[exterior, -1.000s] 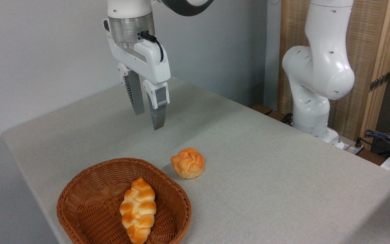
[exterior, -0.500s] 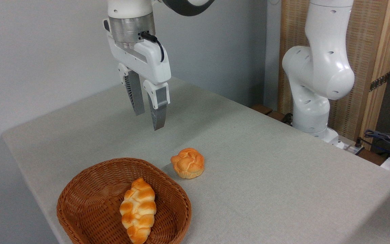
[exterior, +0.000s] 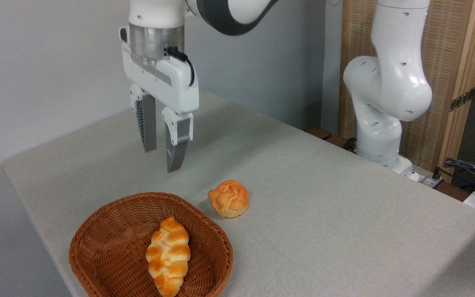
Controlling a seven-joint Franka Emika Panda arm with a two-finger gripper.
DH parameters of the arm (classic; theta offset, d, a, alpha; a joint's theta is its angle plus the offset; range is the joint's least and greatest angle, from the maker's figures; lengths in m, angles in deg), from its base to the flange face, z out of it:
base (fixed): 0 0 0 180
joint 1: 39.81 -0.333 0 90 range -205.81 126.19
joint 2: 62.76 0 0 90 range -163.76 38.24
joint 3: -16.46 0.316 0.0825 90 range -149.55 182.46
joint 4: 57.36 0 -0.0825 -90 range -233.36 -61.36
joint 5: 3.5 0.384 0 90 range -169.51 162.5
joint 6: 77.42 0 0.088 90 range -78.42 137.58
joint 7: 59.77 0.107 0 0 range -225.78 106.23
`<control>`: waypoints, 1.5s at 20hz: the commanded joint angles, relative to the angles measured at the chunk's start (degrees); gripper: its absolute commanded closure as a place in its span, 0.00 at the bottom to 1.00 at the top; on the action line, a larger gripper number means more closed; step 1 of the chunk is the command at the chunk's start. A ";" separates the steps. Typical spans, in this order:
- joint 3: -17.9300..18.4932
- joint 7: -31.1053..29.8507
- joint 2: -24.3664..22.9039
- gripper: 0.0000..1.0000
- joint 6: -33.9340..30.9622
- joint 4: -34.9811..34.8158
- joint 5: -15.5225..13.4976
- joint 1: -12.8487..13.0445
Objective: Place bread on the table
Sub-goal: 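Lower the open gripper over the braided roll in the basket, then close the gripper around the braided roll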
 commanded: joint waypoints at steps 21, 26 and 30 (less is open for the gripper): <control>10.43 -7.06 15.04 0.00 14.18 -0.77 -9.51 -0.28; 10.35 -7.06 16.00 0.00 14.71 -0.60 -9.60 -0.20; 9.64 -6.88 16.62 0.00 14.88 -0.24 -9.52 0.15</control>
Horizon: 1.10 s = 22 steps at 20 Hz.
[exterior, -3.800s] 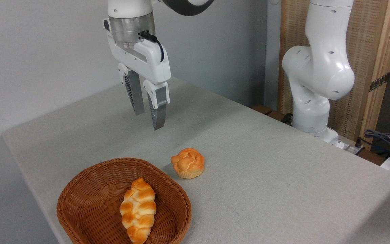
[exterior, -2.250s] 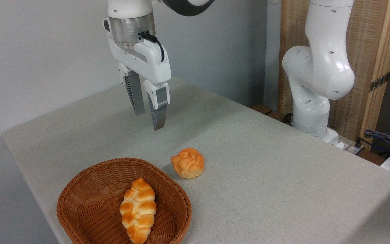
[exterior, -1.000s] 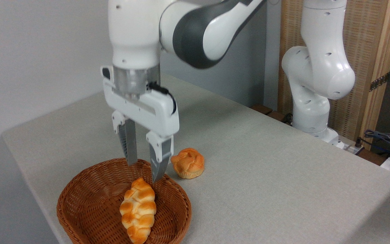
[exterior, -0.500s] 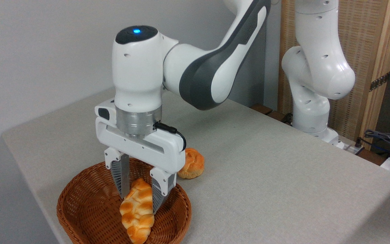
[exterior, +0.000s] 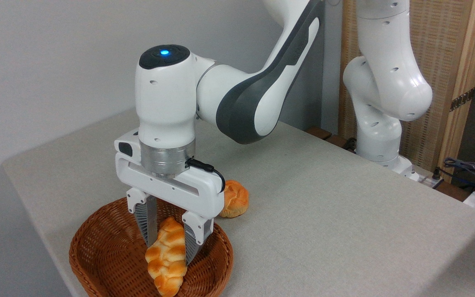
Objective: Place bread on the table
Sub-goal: 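Close the gripper around the braided roll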
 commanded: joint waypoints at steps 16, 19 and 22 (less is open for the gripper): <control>-0.22 -0.21 1.86 0.60 4.22 0.59 -1.00 1.17; -0.22 -0.13 1.86 0.58 4.22 0.50 -1.00 1.26; -0.22 -0.21 1.60 0.57 4.22 0.59 -1.00 1.26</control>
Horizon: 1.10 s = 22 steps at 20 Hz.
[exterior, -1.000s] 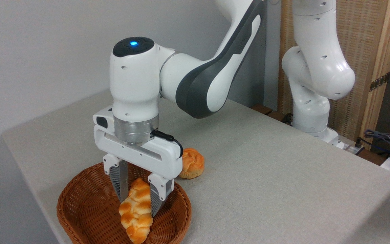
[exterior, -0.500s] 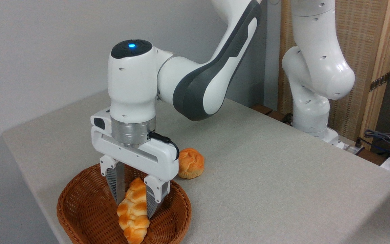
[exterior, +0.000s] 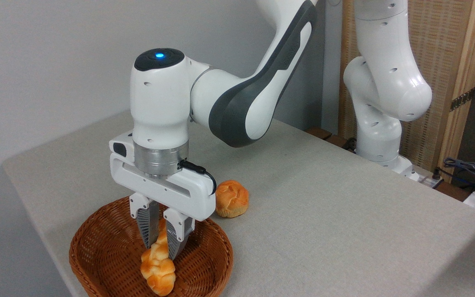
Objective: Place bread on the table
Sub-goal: 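Lift the braided roll up out of the basket, then carry the roll beside the round bun and lower it onto the table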
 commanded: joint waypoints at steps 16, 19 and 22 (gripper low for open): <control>-1.84 0.22 -11.01 0.50 -10.61 1.38 -1.79 0.42; -3.42 2.06 -13.03 0.50 -19.30 1.29 -1.61 0.42; -4.48 4.00 -14.79 0.50 -26.26 1.12 -1.52 0.42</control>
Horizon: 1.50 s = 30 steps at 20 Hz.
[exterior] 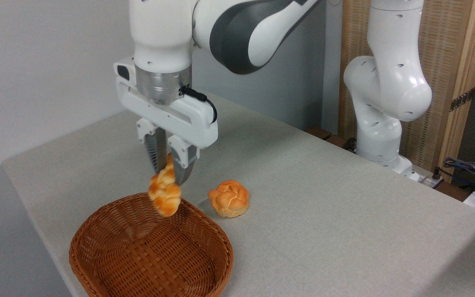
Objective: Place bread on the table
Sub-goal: 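Carry the roll beside the round bun and lower it onto the table, then open the gripper and raise it away from the roll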
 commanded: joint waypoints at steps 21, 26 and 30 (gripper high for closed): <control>-6.16 2.51 -0.46 0.00 -9.19 -5.22 4.79 2.10; -6.25 2.60 -0.54 0.00 -7.17 -4.87 4.88 2.01; -6.25 2.60 -1.07 0.00 -4.54 -2.42 5.05 2.01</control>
